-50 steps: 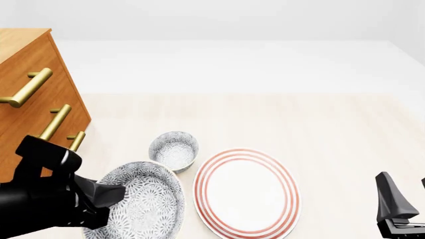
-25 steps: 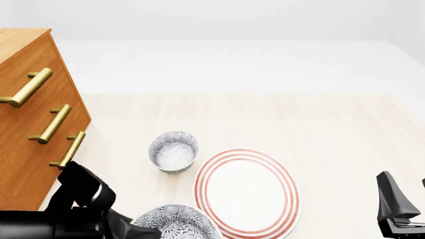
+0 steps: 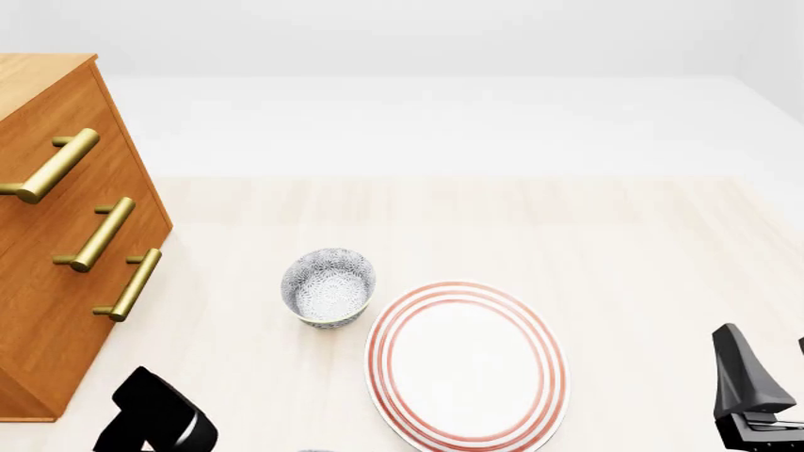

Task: Stack the bowl in the middle on the bowl at the back.

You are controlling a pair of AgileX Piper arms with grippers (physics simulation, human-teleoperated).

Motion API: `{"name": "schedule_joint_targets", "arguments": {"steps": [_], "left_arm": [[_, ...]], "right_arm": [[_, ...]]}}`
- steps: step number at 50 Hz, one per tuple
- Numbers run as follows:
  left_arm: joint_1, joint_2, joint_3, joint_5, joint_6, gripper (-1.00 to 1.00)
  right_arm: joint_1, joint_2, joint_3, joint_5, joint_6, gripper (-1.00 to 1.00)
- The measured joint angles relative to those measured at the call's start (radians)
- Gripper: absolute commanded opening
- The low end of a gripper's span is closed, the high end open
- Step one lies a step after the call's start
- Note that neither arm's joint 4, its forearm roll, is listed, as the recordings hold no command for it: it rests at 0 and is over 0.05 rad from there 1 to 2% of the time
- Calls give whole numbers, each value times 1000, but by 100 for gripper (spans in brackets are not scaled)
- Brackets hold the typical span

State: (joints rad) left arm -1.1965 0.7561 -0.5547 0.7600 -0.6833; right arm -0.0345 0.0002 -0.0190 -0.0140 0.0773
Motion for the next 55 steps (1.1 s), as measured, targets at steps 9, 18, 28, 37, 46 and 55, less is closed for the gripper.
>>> {"name": "schedule_joint_targets", "arguments": {"steps": [9,18,28,37,46,55], "left_arm": [[15,-41,52,19,-13,-100],[22,-55,115,-3,-24,-100],[26,-46,173,-50,-26,-100],[16,-18,219,-109,-35,-100],[27,-26,239,-110,-27,100],[42,-39,250,-105,-15,100]], "right_arm": [[1,0,-1,0,1,100],[1,0,-2,0,3,100],[1,0,-2,1,6,100],[1,0,-2,2,8,100],[1,0,-2,3,8,100],[2,0,-3,3,8,100]]}}
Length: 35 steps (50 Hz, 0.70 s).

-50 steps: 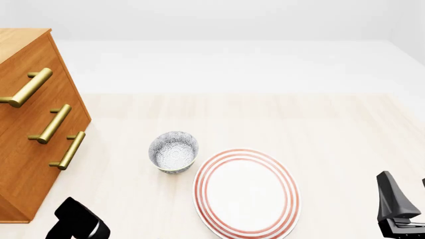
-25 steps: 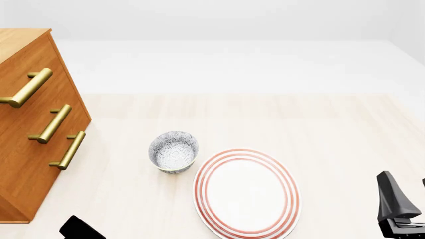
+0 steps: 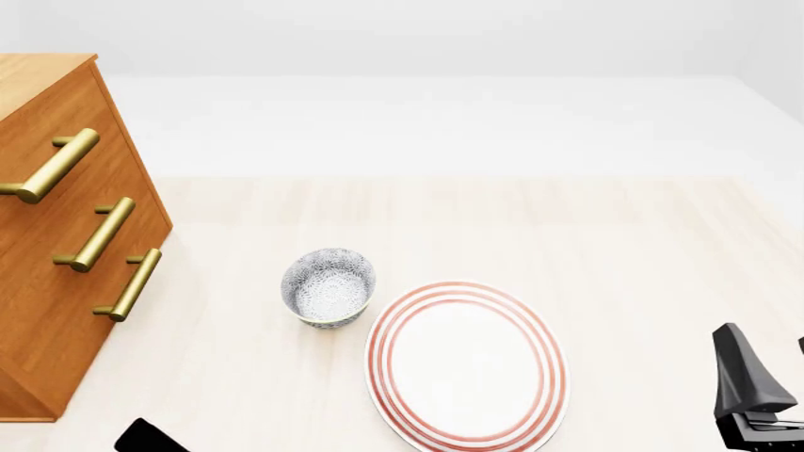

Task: Stack the bowl in the middle on the bowl at the back.

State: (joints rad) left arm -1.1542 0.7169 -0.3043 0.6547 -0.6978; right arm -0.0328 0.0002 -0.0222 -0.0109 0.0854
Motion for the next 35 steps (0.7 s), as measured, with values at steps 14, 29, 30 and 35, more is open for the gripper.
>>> {"name": "schedule_joint_targets", "arguments": {"steps": [14,29,30,35], "left_arm": [[24,-27,2,27,22,100],[119,-111,-155,210,135,100],[126,-117,-166,223,143,100],[159,-140,-227,287,181,100]], "right_arm": [[1,0,0,0,-1,100],[4,0,0,0,-5,100],[4,0,0,0,-5,100],[5,0,-1,0,-7,100]]}}
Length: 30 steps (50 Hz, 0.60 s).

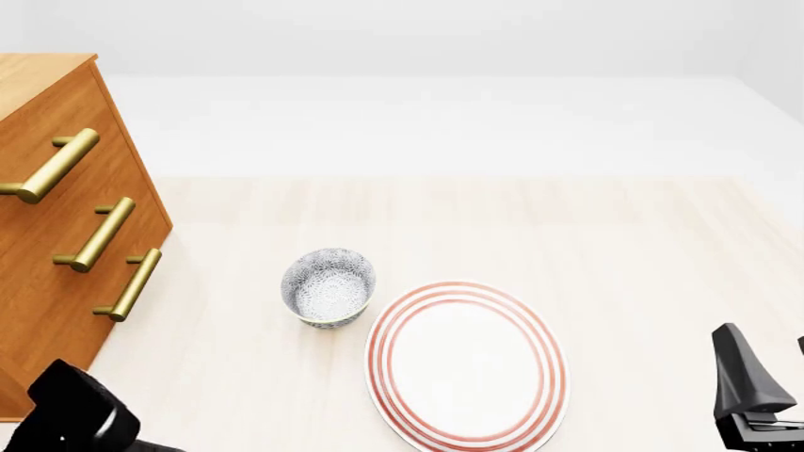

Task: Stack the bowl in the middle on the bowl at the back.

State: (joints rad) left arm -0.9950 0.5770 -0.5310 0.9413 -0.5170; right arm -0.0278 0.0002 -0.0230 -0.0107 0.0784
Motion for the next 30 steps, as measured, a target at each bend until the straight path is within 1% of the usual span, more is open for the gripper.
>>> {"name": "schedule_joint_targets", "arguments": {"steps": [7,13,17,30], "left_arm": [[50,-24,-99,83,60,100],[109,-56,-186,148,113,100],[164,-91,-239,187,147,100],[360,-241,-332,252,238,100]], "right_arm": [[0,0,0,0,-1,100],[-1,0,-2,2,1,100],[2,0,-1,7,1,100],[19,0,2,16,-13,100]]}}
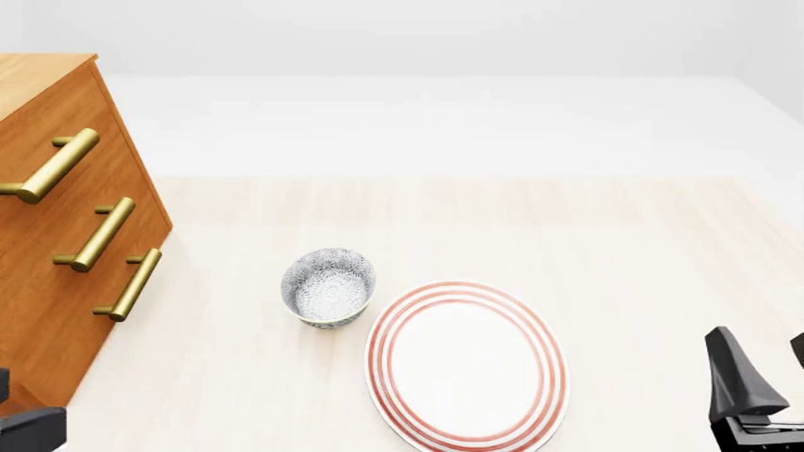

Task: Stack the bowl in the middle on the bowl at the back.

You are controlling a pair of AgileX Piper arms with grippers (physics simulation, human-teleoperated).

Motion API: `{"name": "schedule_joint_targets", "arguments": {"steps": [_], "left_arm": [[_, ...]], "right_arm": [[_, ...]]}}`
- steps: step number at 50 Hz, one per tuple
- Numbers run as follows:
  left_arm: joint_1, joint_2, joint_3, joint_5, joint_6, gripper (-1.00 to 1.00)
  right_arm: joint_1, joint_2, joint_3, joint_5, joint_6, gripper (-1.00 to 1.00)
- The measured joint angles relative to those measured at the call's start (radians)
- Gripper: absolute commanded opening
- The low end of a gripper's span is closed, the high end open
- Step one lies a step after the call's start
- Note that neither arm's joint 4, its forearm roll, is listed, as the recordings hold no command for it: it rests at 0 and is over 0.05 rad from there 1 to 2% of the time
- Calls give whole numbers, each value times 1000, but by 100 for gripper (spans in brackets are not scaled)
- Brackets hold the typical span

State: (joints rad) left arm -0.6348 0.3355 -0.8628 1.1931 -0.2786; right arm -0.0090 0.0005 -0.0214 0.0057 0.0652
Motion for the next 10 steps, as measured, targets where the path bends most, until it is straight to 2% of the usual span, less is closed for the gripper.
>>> {"name": "schedule_joint_targets", "arguments": {"steps": [10], "left_arm": [[120,-77,-68,12,32,100]], "right_arm": [[-5,0,-2,1,5,100]]}}
